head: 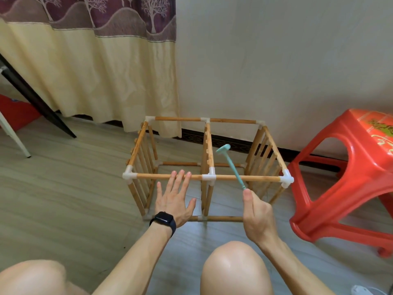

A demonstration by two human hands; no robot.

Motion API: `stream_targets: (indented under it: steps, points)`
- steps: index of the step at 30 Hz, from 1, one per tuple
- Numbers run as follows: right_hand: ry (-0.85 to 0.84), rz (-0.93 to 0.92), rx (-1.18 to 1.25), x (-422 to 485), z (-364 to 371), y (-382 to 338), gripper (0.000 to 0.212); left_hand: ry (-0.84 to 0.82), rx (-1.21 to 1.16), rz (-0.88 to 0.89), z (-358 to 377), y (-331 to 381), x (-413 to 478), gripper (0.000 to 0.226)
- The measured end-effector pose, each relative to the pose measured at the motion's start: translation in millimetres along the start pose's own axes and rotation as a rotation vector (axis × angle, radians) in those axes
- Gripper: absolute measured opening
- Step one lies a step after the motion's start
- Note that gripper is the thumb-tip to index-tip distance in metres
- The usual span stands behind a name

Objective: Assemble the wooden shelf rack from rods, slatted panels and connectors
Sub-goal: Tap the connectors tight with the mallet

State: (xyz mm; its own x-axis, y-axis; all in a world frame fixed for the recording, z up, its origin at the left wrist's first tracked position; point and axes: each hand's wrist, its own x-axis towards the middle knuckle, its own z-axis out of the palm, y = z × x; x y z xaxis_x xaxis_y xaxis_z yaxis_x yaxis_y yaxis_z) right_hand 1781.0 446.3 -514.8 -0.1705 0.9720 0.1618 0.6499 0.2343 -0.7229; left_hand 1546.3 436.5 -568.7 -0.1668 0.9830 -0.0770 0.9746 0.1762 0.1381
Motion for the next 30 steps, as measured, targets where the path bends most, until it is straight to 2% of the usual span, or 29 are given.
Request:
stream_targets:
  steps: [1,3,4,5,9,11,13,15,17,19,20,22,26,30]
  points:
    - [-0.031,-0.010,-0.027,1,0,0,0.053,-0.005,0.005,-0.004,-1,0,0,0.082]
    - [-0.230,0.115,-0.291,0,2,1,0.053,-0.019,-0.007,-0.009,-1,2,-1,0.084]
    - [-0.280,0.145,-0.426,0,2,4,0.052,-0.016,-0.017,-0.013,0,3,-2,0.086]
    - [-0.281,0.144,-0.428,-1,0,6,0.052,-0.027,-0.017,-0.011,-1,5,-2,0.087]
    - [-0.122,0.087,-0.143,15,-8,-7,0.052,-0.092,-0.007,0.015,-17,7,0,0.087]
    - [-0.087,0.040,-0.128,28,-6,-17,0.049,-0.092,0.009,0.051,-27,-5,2,0.085]
    - [-0.071,-0.002,-0.171,39,2,-21,0.046,-0.010,-0.042,0.026,-37,-25,1,0.084]
    - [-0.054,-0.025,-0.151,51,15,-21,0.046,0.163,-0.175,-0.135,-45,-49,0,0.086]
    - [-0.045,-0.018,-0.126,61,29,-23,0.047,0.256,-0.359,-0.405,-48,-77,1,0.090]
    - [-0.062,-0.026,-0.112,67,40,-25,0.047,0.193,-0.655,-0.602,-48,-101,1,0.089]
    - [-0.069,-0.031,-0.101,68,45,-27,0.047,0.143,-0.804,-0.628,-48,-109,2,0.083]
    - [-0.059,-0.045,-0.092,69,50,-27,0.048,0.109,-0.913,-0.614,-44,-116,-1,0.065]
    - [-0.042,-0.028,-0.107,71,46,-24,0.051,0.158,-0.843,-0.583,-35,-117,-7,0.047]
    - [-0.198,-0.047,-0.026,68,37,-52,0.049,0.137,-0.807,-0.509,-21,-108,-8,0.039]
